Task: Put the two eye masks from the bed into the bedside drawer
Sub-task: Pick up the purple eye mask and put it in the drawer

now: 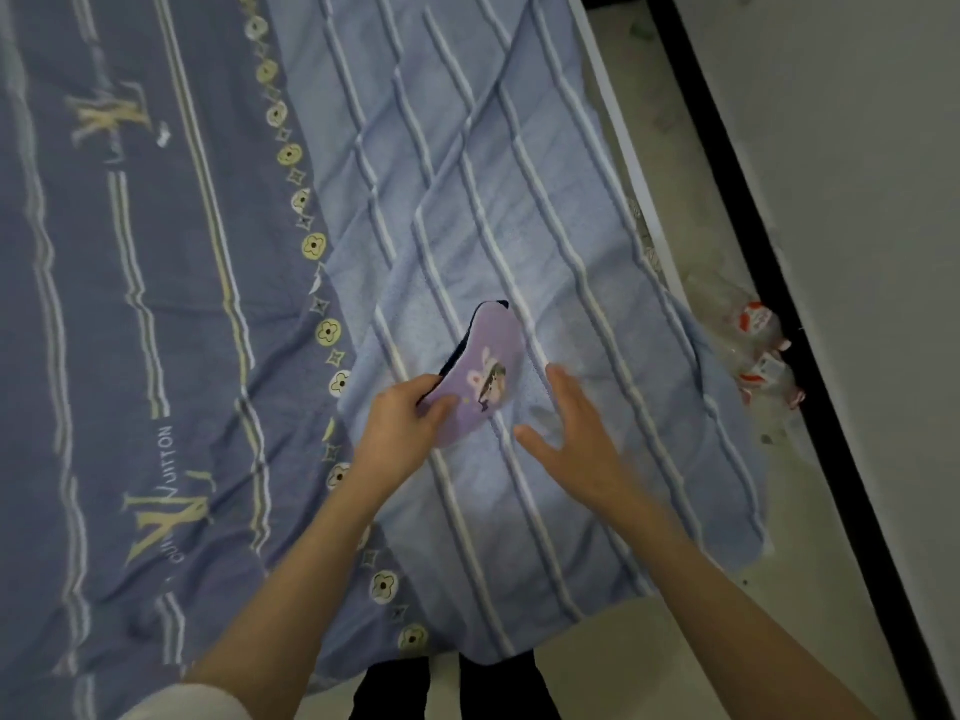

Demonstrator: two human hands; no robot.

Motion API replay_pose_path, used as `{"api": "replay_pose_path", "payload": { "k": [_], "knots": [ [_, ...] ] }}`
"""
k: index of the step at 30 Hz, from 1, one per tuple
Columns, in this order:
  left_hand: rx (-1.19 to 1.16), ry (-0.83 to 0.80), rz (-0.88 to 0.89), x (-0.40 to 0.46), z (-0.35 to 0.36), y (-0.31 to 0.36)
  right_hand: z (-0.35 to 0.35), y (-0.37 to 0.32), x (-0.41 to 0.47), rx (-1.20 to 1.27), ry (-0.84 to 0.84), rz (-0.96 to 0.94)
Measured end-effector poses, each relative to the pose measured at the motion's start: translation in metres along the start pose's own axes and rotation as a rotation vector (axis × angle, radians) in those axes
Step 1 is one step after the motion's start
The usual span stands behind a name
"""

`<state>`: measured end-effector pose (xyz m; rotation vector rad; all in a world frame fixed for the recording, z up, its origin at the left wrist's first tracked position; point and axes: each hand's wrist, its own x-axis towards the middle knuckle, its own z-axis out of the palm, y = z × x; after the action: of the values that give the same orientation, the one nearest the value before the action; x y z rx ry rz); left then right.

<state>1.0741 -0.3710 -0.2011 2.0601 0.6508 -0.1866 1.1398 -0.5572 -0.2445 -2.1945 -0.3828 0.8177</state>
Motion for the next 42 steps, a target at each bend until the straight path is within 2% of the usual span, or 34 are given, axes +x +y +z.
{"api": "replay_pose_path", "payload": {
  "k": [5,10,14,18,20,21,25,26,28,33,38,42],
  "knots": [
    [-0.228,-0.101,0.067,-0.059,-0.061,0.023,-0.003,-0.086,-0.041,0.146,-0.055,-0.108],
    [-0.324,-0.069,0.158,-0.115,-0.124,0.035,-0.001,-0.167,-0.084,0.383,-0.13,-0.143],
    [-0.285,0.082,0.206,-0.16,-0.163,0.031,0.03,-0.215,-0.118,0.52,-0.152,-0.191],
    [-0.166,0.394,0.188,-0.208,-0.199,0.006,0.067,-0.255,-0.15,0.507,-0.175,-0.228],
    [-0.193,0.52,0.181,-0.23,-0.217,-0.011,0.08,-0.272,-0.16,0.514,-0.166,-0.233],
    [-0.223,0.533,0.166,-0.242,-0.226,-0.019,0.086,-0.282,-0.166,0.528,-0.169,-0.234],
    [-0.278,0.342,0.122,-0.288,-0.262,-0.046,0.109,-0.323,-0.184,0.563,-0.256,-0.267],
    [-0.304,0.339,0.118,-0.3,-0.268,-0.05,0.116,-0.333,-0.187,0.573,-0.28,-0.281],
    [-0.416,0.427,0.114,-0.323,-0.279,-0.057,0.133,-0.353,-0.195,0.627,-0.359,-0.294],
    [-0.554,0.755,0.057,-0.38,-0.298,-0.076,0.187,-0.389,-0.22,0.659,-0.734,-0.194],
    [-0.487,0.94,-0.099,-0.451,-0.291,-0.102,0.236,-0.419,-0.247,0.62,-0.863,-0.15],
    [-0.472,1.213,-0.251,-0.521,-0.269,-0.119,0.269,-0.428,-0.273,0.577,-0.973,-0.13]
  ]
}}
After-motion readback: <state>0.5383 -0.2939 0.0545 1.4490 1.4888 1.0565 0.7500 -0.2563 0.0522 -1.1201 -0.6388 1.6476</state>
